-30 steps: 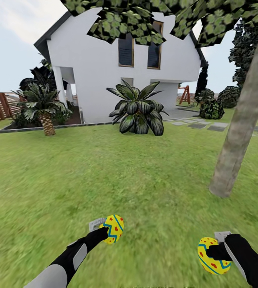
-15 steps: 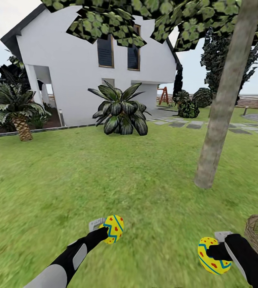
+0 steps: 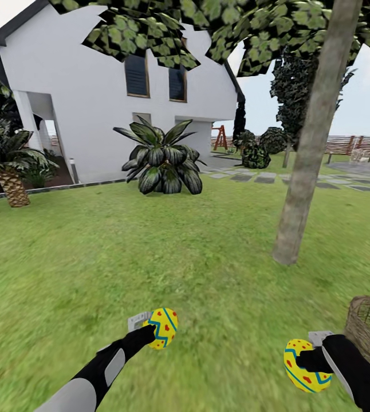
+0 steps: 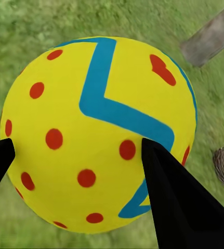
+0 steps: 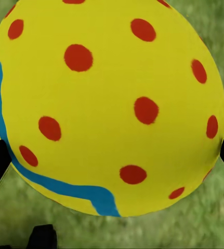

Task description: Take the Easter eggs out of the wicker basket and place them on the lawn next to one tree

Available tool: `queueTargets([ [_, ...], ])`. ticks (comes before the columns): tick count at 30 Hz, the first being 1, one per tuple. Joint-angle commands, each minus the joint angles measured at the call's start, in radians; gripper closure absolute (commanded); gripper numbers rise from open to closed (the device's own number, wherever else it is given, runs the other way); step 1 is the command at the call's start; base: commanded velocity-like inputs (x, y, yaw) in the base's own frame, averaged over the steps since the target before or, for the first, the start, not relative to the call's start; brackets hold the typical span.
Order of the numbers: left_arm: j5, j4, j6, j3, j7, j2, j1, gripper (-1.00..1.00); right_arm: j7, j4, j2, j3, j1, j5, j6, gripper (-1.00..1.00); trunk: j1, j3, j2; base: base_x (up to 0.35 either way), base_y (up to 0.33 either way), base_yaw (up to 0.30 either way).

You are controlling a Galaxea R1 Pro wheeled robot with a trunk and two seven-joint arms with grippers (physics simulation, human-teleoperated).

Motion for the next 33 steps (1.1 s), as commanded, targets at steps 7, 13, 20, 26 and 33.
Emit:
queueTargets([
  [7,0.012,0.000,0.004,0.006,-0.003,0.001,0.000,1.00,0.003,-0.002,0.000,0.000,-0.001,0.003,0.005,1.00,0.000,-0.001,-0.001,0.000,0.345,0.000],
  [13,0.012,-0.001,0.004,0.006,-0.004,0.001,0.000,1.00,0.003,-0.002,0.000,0.001,-0.001,0.003,0.005,1.00,0.000,-0.001,-0.001,0.000,0.345,0.000],
  [20,0.012,-0.001,0.005,0.006,-0.004,0.001,0.000,1.00,0.003,-0.002,0.000,0.001,-0.001,0.003,0.005,1.00,0.000,-0.001,-0.001,0.000,0.345,0.000],
  [26,0.011,0.000,0.006,0.005,-0.003,0.001,0.000,1.00,0.004,-0.002,0.000,0.001,-0.001,0.003,0.005,1.00,0.000,-0.001,-0.001,0.016,0.315,0.000],
  [33,0.012,-0.001,0.004,0.005,-0.004,0.002,0.000,1.00,0.002,-0.002,0.001,0.003,-0.001,0.004,0.005,1.00,0.000,-0.001,-0.001,0.081,0.257,0.000],
])
